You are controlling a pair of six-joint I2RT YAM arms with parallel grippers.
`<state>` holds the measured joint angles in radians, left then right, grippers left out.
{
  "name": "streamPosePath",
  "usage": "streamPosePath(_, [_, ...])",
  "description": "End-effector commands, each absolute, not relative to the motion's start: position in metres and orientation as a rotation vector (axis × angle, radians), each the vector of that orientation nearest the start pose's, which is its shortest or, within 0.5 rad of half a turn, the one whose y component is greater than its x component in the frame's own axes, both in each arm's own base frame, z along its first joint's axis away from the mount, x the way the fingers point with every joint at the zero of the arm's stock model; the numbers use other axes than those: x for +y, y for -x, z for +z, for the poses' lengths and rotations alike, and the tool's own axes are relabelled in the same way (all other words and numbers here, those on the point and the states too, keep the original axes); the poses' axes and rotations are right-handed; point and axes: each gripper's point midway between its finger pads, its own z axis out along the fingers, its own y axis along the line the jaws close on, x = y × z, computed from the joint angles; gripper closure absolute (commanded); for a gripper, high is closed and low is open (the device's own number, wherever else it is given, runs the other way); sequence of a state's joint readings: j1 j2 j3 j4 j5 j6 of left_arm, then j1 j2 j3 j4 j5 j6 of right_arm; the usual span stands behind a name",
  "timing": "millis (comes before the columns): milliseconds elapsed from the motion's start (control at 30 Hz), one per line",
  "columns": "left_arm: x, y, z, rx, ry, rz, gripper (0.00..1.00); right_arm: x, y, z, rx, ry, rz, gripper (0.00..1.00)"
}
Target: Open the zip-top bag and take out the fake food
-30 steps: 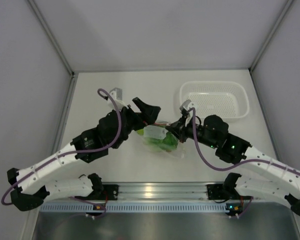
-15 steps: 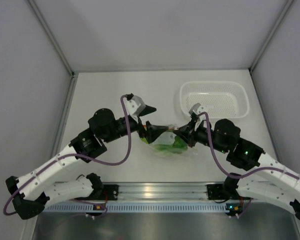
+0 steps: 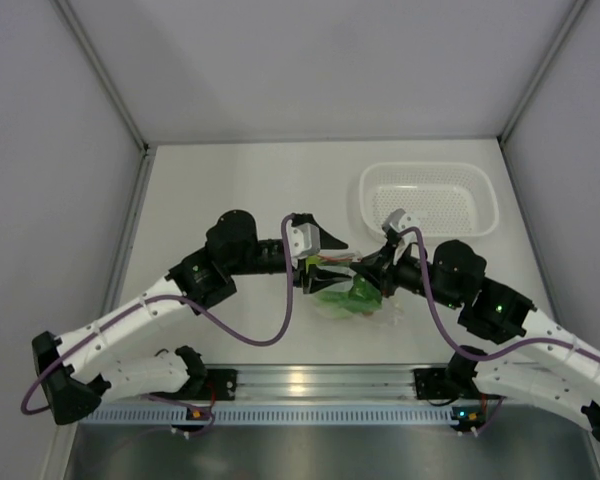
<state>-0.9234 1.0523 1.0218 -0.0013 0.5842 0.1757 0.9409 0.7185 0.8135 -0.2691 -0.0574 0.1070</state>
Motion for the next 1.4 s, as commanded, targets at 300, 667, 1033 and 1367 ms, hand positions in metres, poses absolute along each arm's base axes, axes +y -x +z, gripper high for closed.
streamPosePath(300, [-0.356, -0.149, 0.371, 1.011, -1.290, -1.023, 0.51, 0.253, -0.151, 0.311, 1.560, 0.806, 0.868, 1.00])
streamPosePath(667, [-0.363, -0.158, 0.361, 1.052, -1.300, -1.017, 0.63, 0.257, -0.149, 0.316, 1.531, 0.820, 0.891, 1.00])
streamPosePath(1033, [-0.359, -0.162, 0.355, 1.068, -1.310, -1.030, 1.00, 0.256, -0.154, 0.318, 1.530, 0.799, 0.874, 1.00])
streamPosePath(1367, [-0.346, -0.173, 0.344, 1.110, -1.333, -1.019, 1.00, 0.254, -0.151, 0.332, 1.445, 0.721, 0.935, 1.00])
